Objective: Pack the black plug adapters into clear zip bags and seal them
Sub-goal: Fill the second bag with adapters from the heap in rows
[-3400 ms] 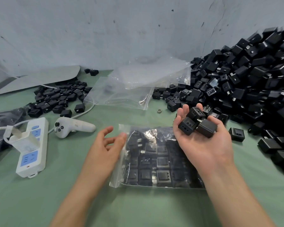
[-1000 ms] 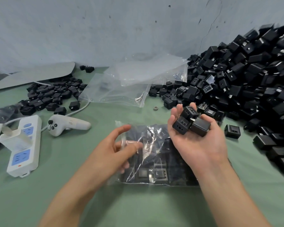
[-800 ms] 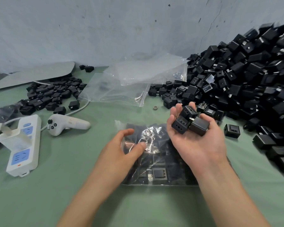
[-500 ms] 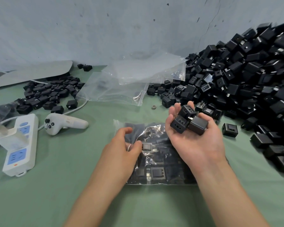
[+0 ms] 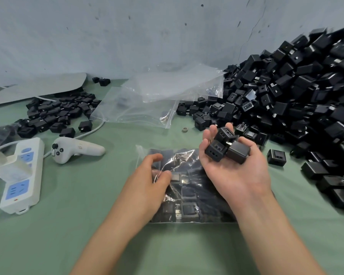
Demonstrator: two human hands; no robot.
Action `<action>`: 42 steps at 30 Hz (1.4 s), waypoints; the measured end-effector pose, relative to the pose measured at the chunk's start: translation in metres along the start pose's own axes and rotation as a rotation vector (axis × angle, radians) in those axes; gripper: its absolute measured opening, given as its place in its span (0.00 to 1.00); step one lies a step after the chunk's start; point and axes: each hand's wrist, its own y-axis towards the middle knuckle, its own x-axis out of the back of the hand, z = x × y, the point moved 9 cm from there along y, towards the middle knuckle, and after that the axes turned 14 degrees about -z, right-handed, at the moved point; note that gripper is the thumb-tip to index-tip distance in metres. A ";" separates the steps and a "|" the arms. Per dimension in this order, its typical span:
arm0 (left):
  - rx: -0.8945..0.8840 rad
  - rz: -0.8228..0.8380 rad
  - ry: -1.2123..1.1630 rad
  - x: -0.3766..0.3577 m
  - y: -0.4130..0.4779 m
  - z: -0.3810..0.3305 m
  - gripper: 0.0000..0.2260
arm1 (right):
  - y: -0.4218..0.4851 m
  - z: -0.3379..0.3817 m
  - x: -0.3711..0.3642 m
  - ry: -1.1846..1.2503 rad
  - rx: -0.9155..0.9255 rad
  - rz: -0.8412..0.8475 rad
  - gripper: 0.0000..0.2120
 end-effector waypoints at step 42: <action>0.392 -0.054 -0.302 0.046 0.009 0.065 0.17 | -0.001 0.013 0.000 -0.049 0.053 -0.061 0.13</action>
